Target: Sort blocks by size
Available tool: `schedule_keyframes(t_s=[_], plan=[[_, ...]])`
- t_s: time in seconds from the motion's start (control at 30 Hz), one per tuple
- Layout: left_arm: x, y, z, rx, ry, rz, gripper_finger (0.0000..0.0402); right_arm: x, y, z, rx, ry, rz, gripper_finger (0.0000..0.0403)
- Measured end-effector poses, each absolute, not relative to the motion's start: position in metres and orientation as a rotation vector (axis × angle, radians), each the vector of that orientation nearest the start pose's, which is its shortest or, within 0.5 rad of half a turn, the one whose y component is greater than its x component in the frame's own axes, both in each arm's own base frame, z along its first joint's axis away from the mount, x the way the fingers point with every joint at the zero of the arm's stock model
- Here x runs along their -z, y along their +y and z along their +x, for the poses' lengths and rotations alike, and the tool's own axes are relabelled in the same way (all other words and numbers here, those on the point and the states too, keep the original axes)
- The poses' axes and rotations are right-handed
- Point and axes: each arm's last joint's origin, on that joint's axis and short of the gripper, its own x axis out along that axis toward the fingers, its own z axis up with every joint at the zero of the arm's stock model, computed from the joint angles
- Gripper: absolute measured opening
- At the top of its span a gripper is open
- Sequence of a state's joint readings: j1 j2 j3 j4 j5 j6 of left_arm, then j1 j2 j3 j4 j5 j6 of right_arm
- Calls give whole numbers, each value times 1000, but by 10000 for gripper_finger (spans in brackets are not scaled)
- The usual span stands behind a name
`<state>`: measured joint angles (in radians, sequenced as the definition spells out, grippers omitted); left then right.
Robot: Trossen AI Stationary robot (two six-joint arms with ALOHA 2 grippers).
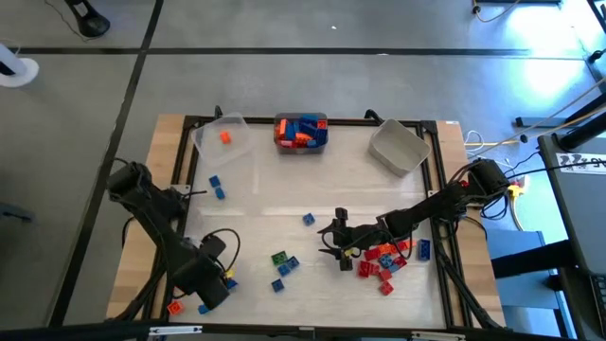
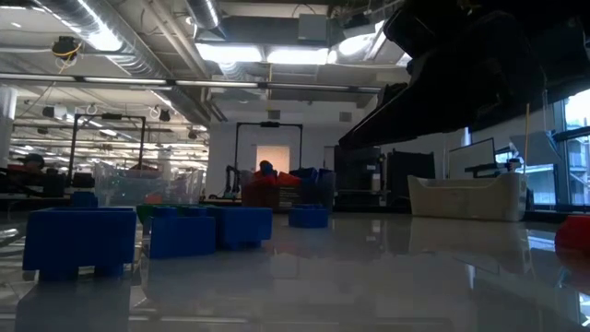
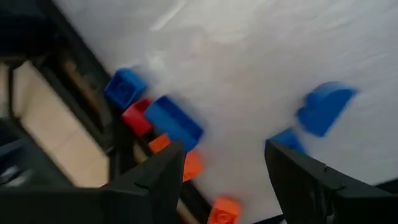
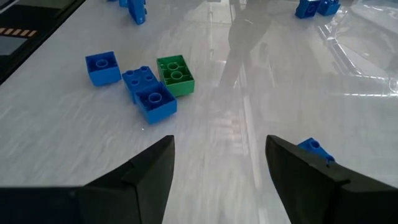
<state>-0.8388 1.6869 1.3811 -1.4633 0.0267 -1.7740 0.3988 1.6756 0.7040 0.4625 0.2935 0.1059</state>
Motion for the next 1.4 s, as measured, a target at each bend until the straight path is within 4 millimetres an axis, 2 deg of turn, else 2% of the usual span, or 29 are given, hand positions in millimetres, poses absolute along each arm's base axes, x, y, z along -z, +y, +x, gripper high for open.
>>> schedule_keyframes(t_s=[0.27,0.47,0.87,1.4], plan=[[-233,-225,188,-1026,1540,-555,210,-151,116,297,-77,481,-66,248],[-216,-225,179,-1172,1585,-524,210,-152,116,297,-77,477,-63,248],[-169,-216,167,-1172,1672,-555,210,-152,116,297,-77,477,-61,248],[-140,-209,158,-1170,1665,-610,210,-152,116,297,-77,476,-61,248]])
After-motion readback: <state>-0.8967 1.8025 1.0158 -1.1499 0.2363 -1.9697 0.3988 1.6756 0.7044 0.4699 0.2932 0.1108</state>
